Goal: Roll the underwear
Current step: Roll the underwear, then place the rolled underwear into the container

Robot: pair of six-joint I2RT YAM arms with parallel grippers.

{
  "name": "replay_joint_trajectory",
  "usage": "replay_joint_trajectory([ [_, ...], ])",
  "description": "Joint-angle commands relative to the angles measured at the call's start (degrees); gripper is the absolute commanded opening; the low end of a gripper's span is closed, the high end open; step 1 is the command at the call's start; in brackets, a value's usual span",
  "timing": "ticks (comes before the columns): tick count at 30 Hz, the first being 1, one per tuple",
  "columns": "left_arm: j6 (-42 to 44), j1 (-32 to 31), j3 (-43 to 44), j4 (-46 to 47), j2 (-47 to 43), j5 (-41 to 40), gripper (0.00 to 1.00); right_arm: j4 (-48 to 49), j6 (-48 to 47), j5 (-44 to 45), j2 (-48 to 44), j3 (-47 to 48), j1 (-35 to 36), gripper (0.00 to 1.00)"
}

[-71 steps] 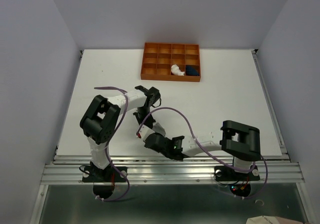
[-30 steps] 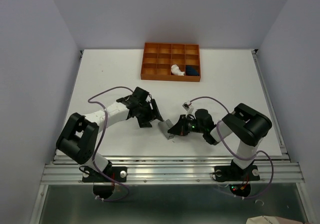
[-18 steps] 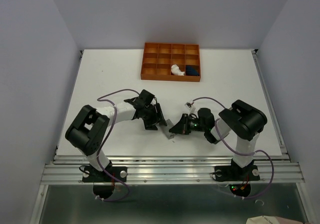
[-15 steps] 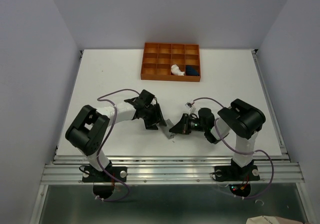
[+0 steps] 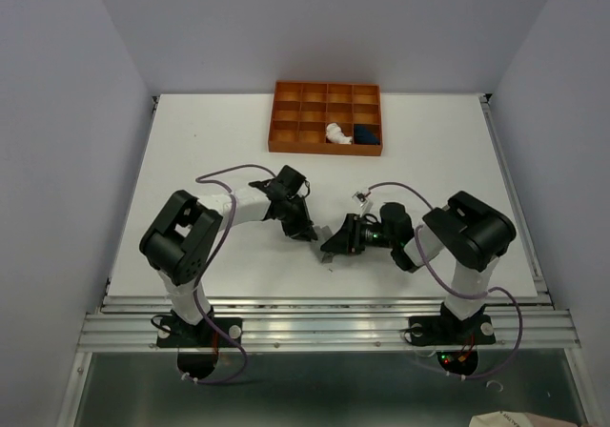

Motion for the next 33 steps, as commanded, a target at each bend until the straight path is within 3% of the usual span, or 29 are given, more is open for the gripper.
replay_joint_trajectory([
  [1, 1.16, -0.69, 2.93, -7.58, 2.93, -5.12, 0.00, -11.87, -8.82, -0.40, -7.60, 1.65, -0.23, 0.64],
  [5, 0.37, -1.22, 6.01, -13.90, 2.76, -8.44, 0.00, -28.75, -18.93, 6.96, -18.49, 6.74, 1.78, 0.72],
  [6, -0.07, -1.22, 6.80, -16.10, 2.76, -9.76, 0.00, -37.15, -24.79, 9.42, -20.43, 7.98, 2.92, 0.74],
  [9, -0.77, -1.31, 9.61, -21.91, 3.11, -11.36, 0.00, -47.66, -32.13, 22.50, -26.24, 11.94, 8.36, 0.76],
  [11, -1.12, -1.31, 10.93, -24.81, 3.98, -10.83, 0.00, -51.54, -35.02, 26.39, -27.92, 14.30, 12.40, 0.76],
  [22, -5.69, -1.31, 14.54, -34.65, 4.07, -13.55, 0.00, -59.12, -43.03, 49.59, -21.25, 24.33, 31.92, 0.71],
  [33, -6.31, -1.39, 15.59, -37.12, 4.69, -14.26, 0.00, -61.84, -46.99, 62.08, -10.88, 31.54, 40.80, 0.67],
])
